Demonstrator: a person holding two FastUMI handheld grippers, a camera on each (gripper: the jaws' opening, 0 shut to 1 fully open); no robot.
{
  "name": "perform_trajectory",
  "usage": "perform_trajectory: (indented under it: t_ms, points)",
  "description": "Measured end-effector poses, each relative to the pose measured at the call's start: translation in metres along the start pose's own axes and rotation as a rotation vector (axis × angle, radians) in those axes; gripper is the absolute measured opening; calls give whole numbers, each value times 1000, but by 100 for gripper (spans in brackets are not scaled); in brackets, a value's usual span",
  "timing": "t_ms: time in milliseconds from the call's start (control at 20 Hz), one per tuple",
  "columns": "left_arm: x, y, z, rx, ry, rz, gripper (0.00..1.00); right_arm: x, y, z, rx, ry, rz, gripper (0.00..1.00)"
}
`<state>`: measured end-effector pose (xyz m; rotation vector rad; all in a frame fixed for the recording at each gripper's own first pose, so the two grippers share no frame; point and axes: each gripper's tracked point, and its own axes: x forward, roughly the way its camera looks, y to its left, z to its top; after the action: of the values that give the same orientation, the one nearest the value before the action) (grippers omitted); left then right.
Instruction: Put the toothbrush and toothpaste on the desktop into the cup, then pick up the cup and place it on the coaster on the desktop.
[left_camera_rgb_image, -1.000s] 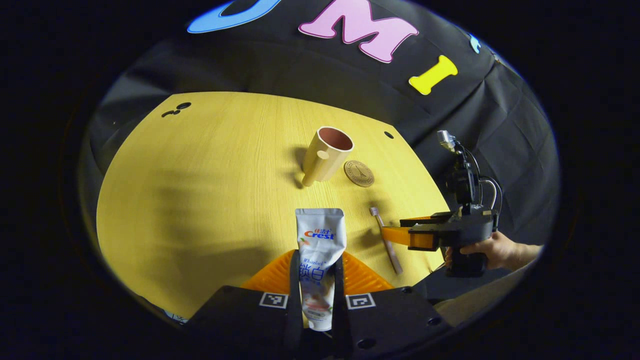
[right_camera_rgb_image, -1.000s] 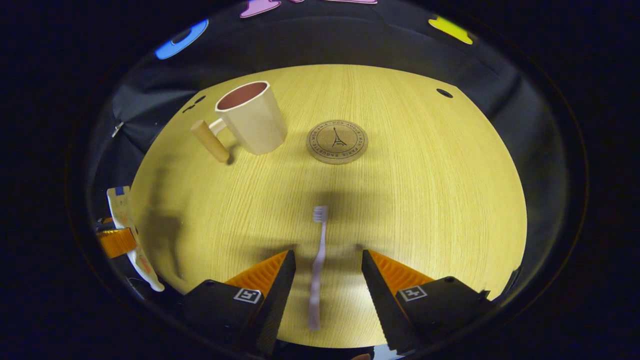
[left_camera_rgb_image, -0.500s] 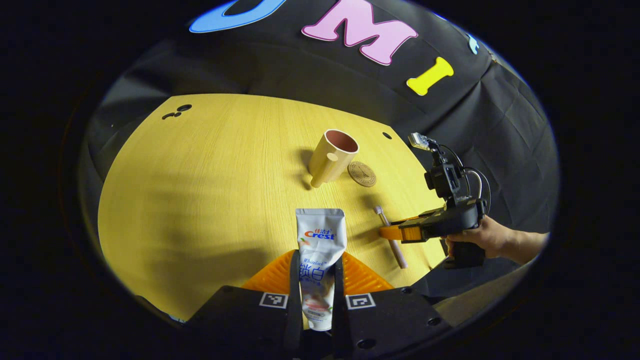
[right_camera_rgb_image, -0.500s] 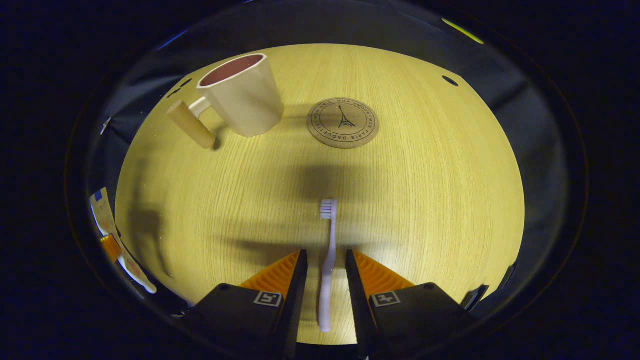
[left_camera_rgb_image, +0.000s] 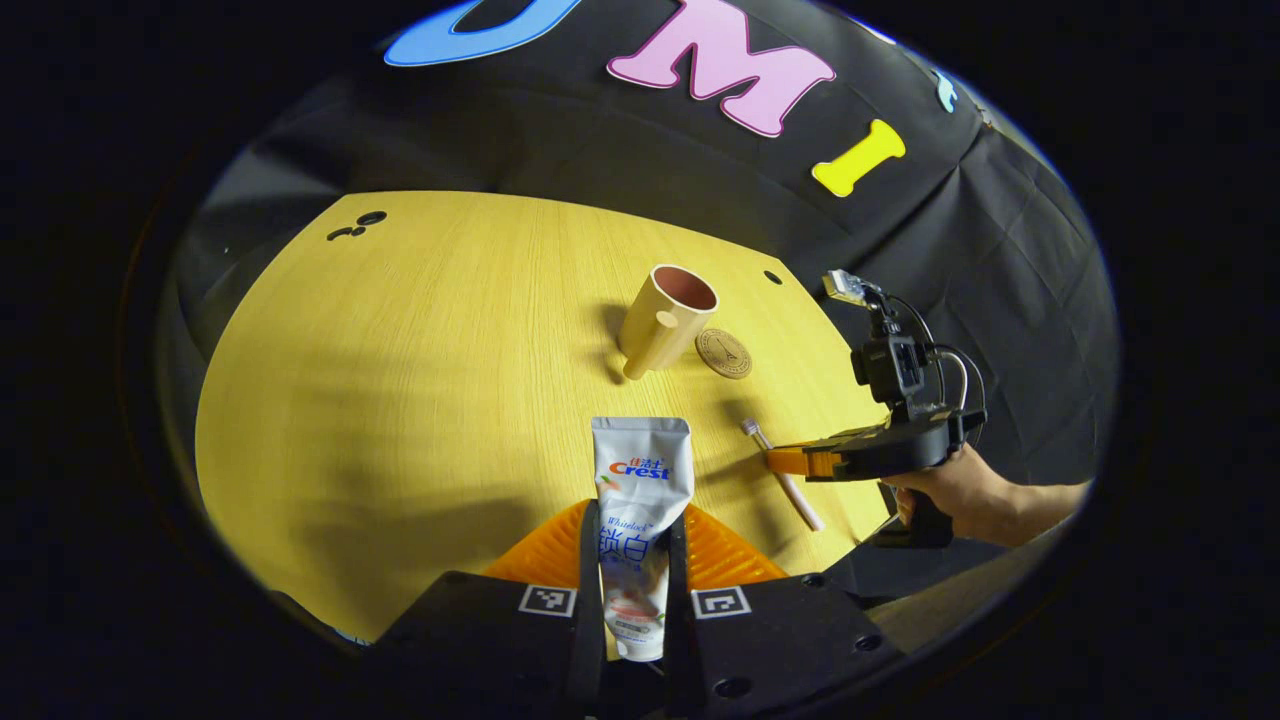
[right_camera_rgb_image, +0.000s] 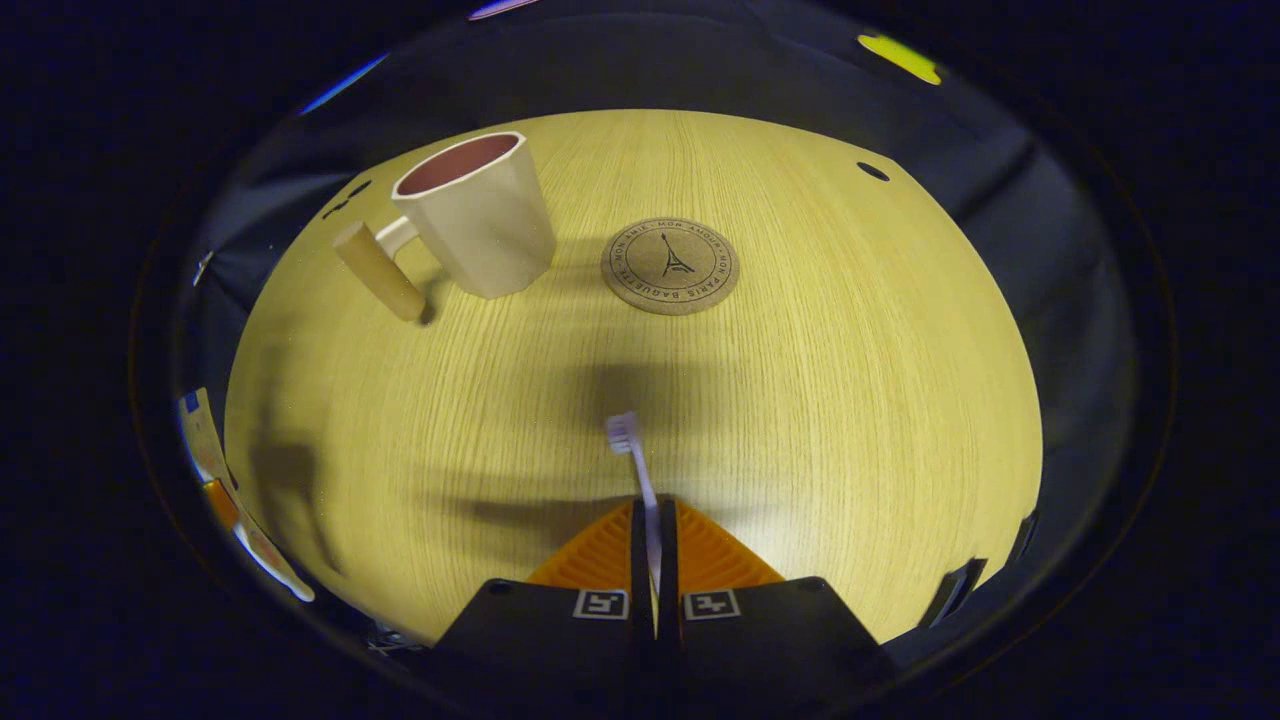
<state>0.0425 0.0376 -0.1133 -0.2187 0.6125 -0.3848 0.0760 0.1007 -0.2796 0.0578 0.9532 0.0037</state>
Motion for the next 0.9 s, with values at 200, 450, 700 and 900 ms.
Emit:
perform_trajectory:
  t_ms: [200, 450, 700, 900]
  points:
    - [-3, -3, 8, 1, -24, -4, 28, -27, 11, 16, 85, -159, 119, 5]
    - [-1, -17, 32, 11, -71, -25, 28, -84, 24, 58, 172, -390, 263, 5]
    - [2, -31, 74, 30, -149, -47, 32, -136, 30, 99, 221, -559, 358, 5]
    - [3, -46, 123, 15, -249, -93, 27, -166, 32, 124, 267, -638, 425, 5]
